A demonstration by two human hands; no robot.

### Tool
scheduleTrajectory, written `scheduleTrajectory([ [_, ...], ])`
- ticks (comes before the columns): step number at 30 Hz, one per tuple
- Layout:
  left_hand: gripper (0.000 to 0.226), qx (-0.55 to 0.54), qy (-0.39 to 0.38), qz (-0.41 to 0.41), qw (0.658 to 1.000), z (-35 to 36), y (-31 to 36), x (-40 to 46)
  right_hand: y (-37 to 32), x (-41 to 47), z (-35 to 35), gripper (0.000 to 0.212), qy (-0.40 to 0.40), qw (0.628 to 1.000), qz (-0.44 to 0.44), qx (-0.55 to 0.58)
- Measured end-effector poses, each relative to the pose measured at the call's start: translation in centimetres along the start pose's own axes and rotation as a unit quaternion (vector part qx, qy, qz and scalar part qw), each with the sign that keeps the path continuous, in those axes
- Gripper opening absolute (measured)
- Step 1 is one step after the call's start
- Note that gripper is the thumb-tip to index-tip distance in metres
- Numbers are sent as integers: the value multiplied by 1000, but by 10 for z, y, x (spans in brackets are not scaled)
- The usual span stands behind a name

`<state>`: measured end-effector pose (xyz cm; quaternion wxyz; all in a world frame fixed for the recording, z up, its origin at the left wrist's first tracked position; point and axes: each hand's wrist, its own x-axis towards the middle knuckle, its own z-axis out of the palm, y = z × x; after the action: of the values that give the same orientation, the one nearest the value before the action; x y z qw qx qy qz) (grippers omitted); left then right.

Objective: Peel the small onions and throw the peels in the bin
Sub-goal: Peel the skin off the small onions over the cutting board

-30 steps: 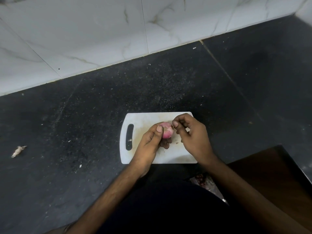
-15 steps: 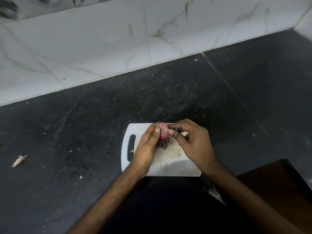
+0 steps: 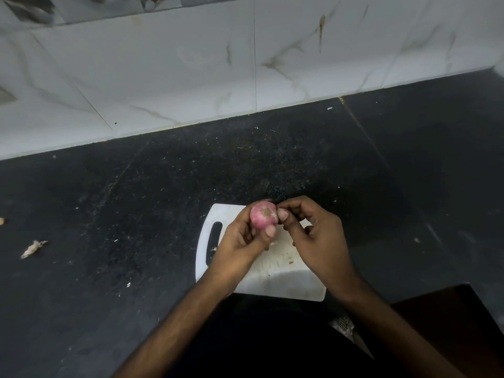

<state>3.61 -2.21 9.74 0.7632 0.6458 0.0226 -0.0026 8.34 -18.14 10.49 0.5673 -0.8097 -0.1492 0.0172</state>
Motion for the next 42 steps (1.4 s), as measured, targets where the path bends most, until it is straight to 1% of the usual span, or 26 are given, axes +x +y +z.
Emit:
scheduleTrajectory([
  [3,38,-5,-2,8,1000,1,2,1,-5,0,-3,8,8,1000,-11,-10],
  [6,39,13,5,13,1000,2,6,3,-9,-1,-3,10,36,997,-50,-42],
  [10,37,129,24,52,990,2,2,4,-12,-4,0,13,40,994,-73,-64],
  [12,37,169,45,67,982,1,-1,3,-12,-4,0,12,44,996,-67,-50],
  [13,36,167,50,70,982,0,-1,3,-12,-4,0,11,48,996,-63,-39],
  [15,37,130,41,67,988,0,-2,3,-11,-4,0,12,52,997,-56,-22],
  [17,45,96,29,58,993,0,-3,4,-9,-4,0,13,51,997,-51,-10],
  [20,56,100,31,47,993,0,-4,6,-7,-5,1,12,54,998,-36,-7],
  [22,55,119,34,55,991,-1,-3,6,-6,-5,2,13,51,998,-28,2],
  [25,51,142,30,75,987,-1,-3,7,-7,-7,3,19,39,998,-41,13],
  [27,49,127,25,75,989,-1,-2,6,-6,-6,3,20,34,998,-39,21],
  [32,43,49,10,38,998,2,0,4,-3,-3,3,18,34,996,8,78],
  [36,42,31,3,37,999,3,-1,5,-3,-2,5,9,46,995,7,89],
  [38,41,43,1,42,998,3,1,6,-3,-1,6,8,45,995,-4,87],
  [42,36,102,19,37,994,2,-1,7,-3,-3,7,11,35,997,-10,73],
])
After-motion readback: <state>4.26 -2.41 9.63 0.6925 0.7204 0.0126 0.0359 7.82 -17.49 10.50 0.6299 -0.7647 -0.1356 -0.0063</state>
